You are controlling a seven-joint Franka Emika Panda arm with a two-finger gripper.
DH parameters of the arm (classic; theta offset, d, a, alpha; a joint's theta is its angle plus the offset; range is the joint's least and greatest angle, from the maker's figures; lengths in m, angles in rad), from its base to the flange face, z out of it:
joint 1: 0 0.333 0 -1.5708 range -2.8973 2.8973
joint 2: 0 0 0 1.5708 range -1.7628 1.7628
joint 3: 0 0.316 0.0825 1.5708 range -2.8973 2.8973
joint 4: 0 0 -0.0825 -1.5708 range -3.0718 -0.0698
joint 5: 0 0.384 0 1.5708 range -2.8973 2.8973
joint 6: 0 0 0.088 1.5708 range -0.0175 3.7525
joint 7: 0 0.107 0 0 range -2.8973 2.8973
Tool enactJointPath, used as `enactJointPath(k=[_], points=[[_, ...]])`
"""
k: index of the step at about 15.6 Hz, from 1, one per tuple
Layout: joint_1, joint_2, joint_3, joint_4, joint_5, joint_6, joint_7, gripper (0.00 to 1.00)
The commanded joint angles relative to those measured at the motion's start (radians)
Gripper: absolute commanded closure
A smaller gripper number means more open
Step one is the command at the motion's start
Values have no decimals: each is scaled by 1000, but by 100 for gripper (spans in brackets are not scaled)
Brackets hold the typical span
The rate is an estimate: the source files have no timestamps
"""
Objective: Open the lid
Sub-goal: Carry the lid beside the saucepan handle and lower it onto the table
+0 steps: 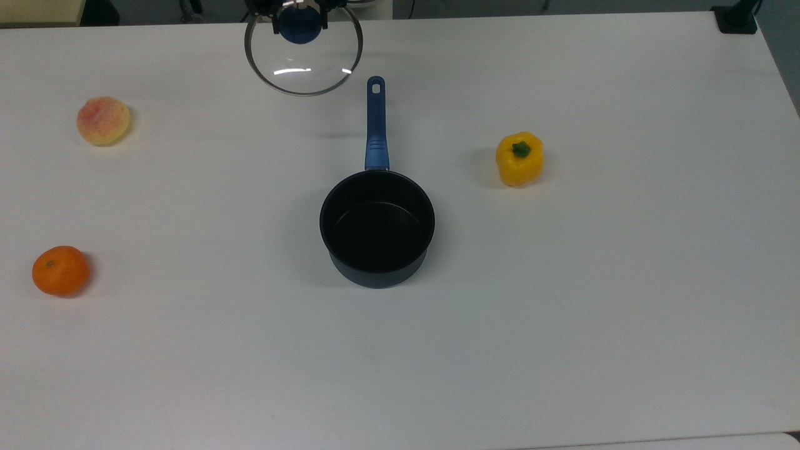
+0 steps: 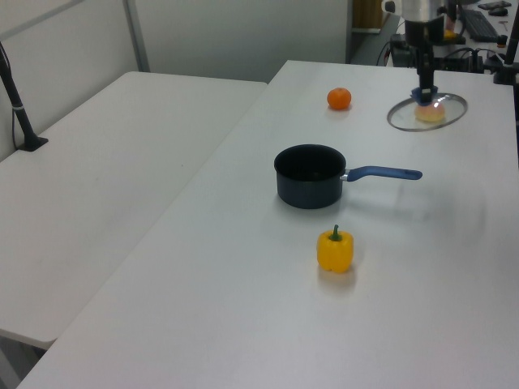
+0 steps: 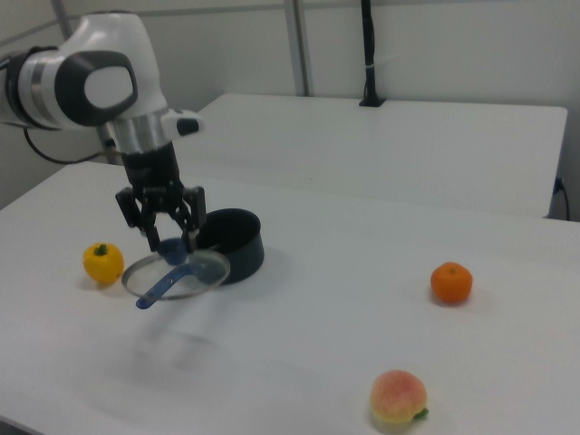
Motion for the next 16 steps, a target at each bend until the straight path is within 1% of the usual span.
enactJointPath(k=[1, 2, 7, 10, 12, 14, 16], points=[[-5, -64, -30, -128, 15, 17, -28, 91], [-7, -61, -31, -146, 15, 30, -29, 91], [-15, -56, -31, -303, 3, 240, -23, 91], [-15, -28, -31, -366, 3, 378, 10, 91], [-12, -28, -31, -418, 3, 464, 33, 91], [-2, -9, -30, -447, 3, 549, 79, 91], [2, 7, -24, -452, 1, 589, 112, 91]])
